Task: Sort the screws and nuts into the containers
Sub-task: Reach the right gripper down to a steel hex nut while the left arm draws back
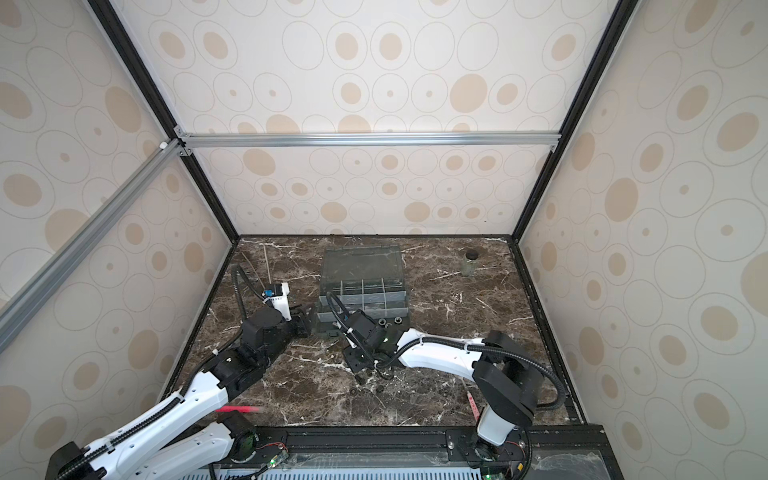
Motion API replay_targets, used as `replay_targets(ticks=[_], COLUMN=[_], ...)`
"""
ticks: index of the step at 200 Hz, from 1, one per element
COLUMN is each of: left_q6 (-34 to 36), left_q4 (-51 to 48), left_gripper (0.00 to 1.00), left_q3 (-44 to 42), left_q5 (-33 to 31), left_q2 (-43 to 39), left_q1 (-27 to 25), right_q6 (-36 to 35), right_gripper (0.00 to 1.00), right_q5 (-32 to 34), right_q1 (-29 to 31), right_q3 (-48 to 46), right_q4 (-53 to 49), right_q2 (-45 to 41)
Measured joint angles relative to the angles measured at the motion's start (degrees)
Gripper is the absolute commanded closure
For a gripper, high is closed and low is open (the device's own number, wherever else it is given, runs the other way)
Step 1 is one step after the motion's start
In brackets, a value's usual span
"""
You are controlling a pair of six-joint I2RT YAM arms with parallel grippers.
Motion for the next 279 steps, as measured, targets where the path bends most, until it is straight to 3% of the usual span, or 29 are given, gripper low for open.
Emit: replay_targets(ticks=[94,175,279], left_q6=[0.3,-0.1,-0.3], left_q4=[-4.3,-5.5,-5.6], left_gripper=[0.58,0.57,0.57], left_q3=[-1.8,-6.4,-8.0], left_q5=[2.0,2.1,2.2], left_q2=[-5.9,-13.6,-16.1], left_q1=[1.0,1.2,1.3], right_q6=[3.8,3.9,6.2], right_gripper=[0.53,0.53,0.53], right_q5=[2.8,1.1,9.4], right_q1=[3.2,3.6,3.6], right_q3=[6.1,6.7,8.4], right_q4=[-4.4,-7.2,-7.7], right_q2=[8.0,10.4,14.4])
